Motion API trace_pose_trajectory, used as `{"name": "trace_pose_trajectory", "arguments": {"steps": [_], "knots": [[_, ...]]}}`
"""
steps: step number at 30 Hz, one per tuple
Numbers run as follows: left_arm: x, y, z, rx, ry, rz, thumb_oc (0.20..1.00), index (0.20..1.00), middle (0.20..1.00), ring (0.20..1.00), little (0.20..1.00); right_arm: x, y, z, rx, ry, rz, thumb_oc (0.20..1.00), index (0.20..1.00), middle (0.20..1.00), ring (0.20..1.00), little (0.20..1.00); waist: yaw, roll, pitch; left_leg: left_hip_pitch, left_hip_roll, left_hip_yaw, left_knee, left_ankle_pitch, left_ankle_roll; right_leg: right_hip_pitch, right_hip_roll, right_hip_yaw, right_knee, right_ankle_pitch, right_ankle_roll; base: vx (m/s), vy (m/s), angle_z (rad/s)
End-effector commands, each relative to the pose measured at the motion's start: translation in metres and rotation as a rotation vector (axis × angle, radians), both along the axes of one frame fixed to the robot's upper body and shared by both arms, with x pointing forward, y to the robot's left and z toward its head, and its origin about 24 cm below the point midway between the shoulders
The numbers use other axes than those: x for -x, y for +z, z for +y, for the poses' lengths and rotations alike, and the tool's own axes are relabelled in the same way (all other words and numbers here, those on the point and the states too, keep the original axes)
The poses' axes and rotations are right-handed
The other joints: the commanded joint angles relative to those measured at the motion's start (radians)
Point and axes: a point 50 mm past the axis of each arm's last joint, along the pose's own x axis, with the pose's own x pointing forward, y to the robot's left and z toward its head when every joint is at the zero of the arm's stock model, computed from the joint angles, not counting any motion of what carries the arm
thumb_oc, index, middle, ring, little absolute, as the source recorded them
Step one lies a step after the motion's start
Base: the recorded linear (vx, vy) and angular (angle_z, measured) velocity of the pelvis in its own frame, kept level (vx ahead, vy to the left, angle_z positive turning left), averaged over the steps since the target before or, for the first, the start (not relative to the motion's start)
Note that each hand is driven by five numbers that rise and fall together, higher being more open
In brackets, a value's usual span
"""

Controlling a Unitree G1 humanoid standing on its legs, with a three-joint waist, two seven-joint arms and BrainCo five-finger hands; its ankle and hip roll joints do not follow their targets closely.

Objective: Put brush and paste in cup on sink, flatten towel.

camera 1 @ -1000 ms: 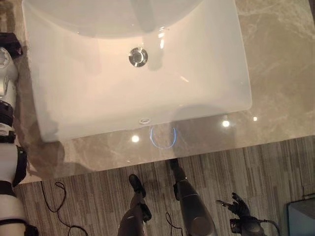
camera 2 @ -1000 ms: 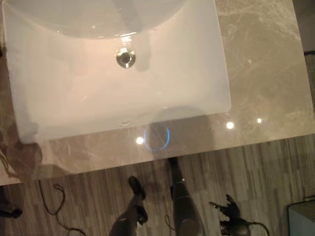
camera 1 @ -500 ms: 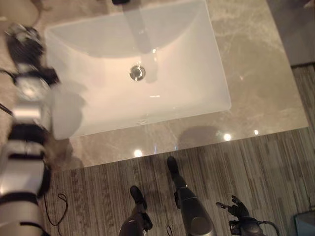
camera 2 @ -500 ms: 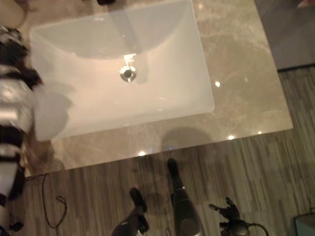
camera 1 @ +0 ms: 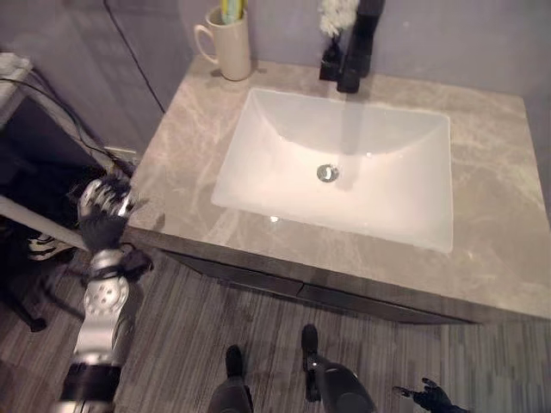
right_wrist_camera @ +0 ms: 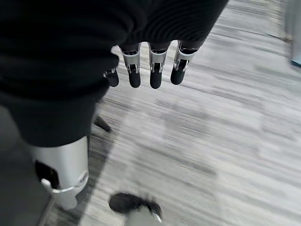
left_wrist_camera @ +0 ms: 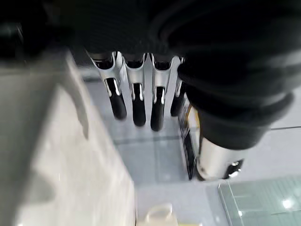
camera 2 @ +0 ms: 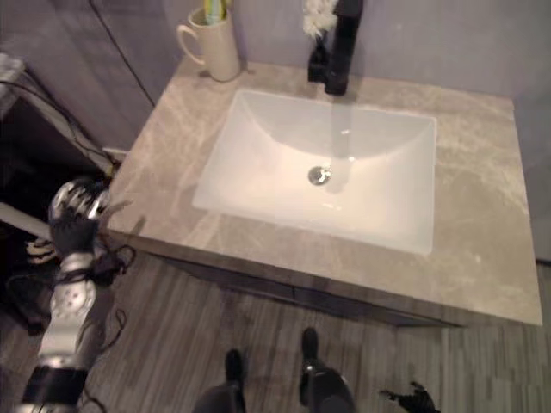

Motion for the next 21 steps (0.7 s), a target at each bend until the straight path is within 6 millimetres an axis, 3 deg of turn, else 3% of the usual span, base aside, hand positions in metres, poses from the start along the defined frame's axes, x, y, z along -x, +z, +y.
{"name": "trace_pose_trajectory", "arguments": {"steps": [1,3,4,5,8,9,12,15,16,17,18,21], "knots": [[0.001,0.044,0.01,-0.124,-0.014,-0.183,1.0,1.0,1.0,1.0,1.0,0.007,0.002,-0.007,0.023,-0.005,0.007,1.0,1.0,1.0,1.0,1.0,-0.001,-0.08,-0.011,-0.027,-0.071,0.024,-0.032,0.109,-0.026,0.193,-0.006,0.03,-0.095,-0.119,0.034,0.12,0.087,0.35],[0.005,0.044,0.019,-0.112,0.019,-0.191,1.0,1.0,1.0,1.0,1.0,-0.005,0.005,-0.006,0.015,-0.031,-0.049,1.0,1.0,1.0,1.0,1.0,0.04,-0.088,-0.006,-0.078,-0.069,-0.022,-0.059,0.164,-0.041,0.245,-0.019,0.054,-0.095,-0.15,0.042,0.23,0.205,0.23],[0.005,0.044,0.019,-0.112,0.019,-0.191,1.0,1.0,1.0,1.0,1.0,-0.005,0.005,-0.006,0.015,-0.031,-0.049,1.0,1.0,1.0,1.0,1.0,0.04,-0.089,-0.005,-0.077,-0.069,-0.022,-0.06,0.164,-0.041,0.245,-0.019,0.055,-0.095,-0.15,0.042,0.32,0.359,0.0],[0.011,0.033,0.022,-0.066,0.038,-0.167,1.0,1.0,1.0,1.0,1.0,-0.014,0.006,-0.001,-0.001,-0.054,-0.098,1.0,1.0,1.0,1.0,1.0,0.051,-0.092,-0.019,-0.06,-0.074,-0.017,-0.043,0.131,-0.029,0.27,-0.041,0.083,-0.095,-0.154,0.065,0.25,0.338,-0.21],[0.019,0.029,0.028,-0.081,0.044,-0.148,1.0,1.0,1.0,1.0,1.0,-0.025,0.009,0.003,-0.021,-0.077,-0.157,1.0,1.0,1.0,1.0,1.0,0.061,-0.115,-0.031,-0.087,-0.112,0.044,0.063,0.057,0.007,0.299,-0.118,0.118,-0.095,-0.134,0.116,0.25,0.355,-0.64],[0.019,0.03,0.028,-0.081,0.044,-0.149,1.0,1.0,1.0,1.0,1.0,-0.025,0.009,0.003,-0.021,-0.078,-0.157,1.0,1.0,1.0,1.0,1.0,0.064,-0.115,-0.034,-0.093,-0.111,0.046,0.066,0.059,0.008,0.293,-0.117,0.121,-0.095,-0.131,0.117,0.25,0.335,-1.31],[0.022,0.031,0.032,-0.102,0.044,-0.136,1.0,1.0,1.0,1.0,1.0,-0.028,0.006,0.018,-0.056,-0.021,-0.169,1.0,1.0,1.0,1.0,1.0,0.065,-0.125,-0.044,-0.075,-0.153,0.097,0.133,-0.017,0.06,0.274,-0.177,0.156,0.003,-0.122,0.132,0.22,0.334,-0.79],[0.021,0.03,0.036,-0.1,0.057,-0.129,1.0,1.0,1.0,1.0,1.0,-0.027,0.004,0.024,-0.071,-0.001,-0.16,1.0,1.0,1.0,1.0,1.0,0.064,-0.124,-0.047,-0.055,-0.164,0.116,0.121,-0.026,0.075,0.246,-0.182,0.16,0.046,-0.085,0.139,0.14,0.261,-0.45],[0.021,0.03,0.036,-0.111,0.047,-0.117,1.0,1.0,1.0,1.0,1.0,-0.024,0.0,0.03,-0.083,0.017,-0.135,1.0,1.0,1.0,1.0,1.0,0.058,-0.118,-0.05,-0.009,-0.183,0.125,0.093,-0.038,0.088,0.228,-0.192,0.147,0.096,-0.028,0.149,0.08,0.163,-0.39],[0.021,0.03,0.036,-0.111,0.047,-0.117,1.0,1.0,1.0,1.0,1.0,-0.024,0.0,0.03,-0.083,0.017,-0.135,1.0,1.0,1.0,1.0,1.0,0.059,-0.117,-0.051,-0.011,-0.182,0.126,0.09,-0.034,0.088,0.225,-0.191,0.149,0.094,-0.025,0.149,0.18,0.311,-0.22],[0.02,0.032,0.032,-0.139,0.022,-0.107,1.0,1.0,1.0,1.0,1.0,-0.023,-0.001,0.032,-0.089,0.028,-0.127,1.0,1.0,1.0,1.0,1.0,0.05,-0.107,-0.052,0.03,-0.19,0.13,0.055,-0.033,0.096,0.206,-0.19,0.143,0.136,0.017,0.157,0.12,0.223,-0.45],[0.019,0.035,0.028,-0.178,-0.012,-0.092,1.0,1.0,1.0,1.0,1.0,-0.022,-0.001,0.034,-0.092,0.034,-0.125,1.0,1.0,1.0,1.0,1.0,0.041,-0.088,-0.045,0.079,-0.195,0.132,0.003,-0.025,0.109,0.175,-0.177,0.141,0.215,0.037,0.152,0.11,0.243,-0.32]]}}
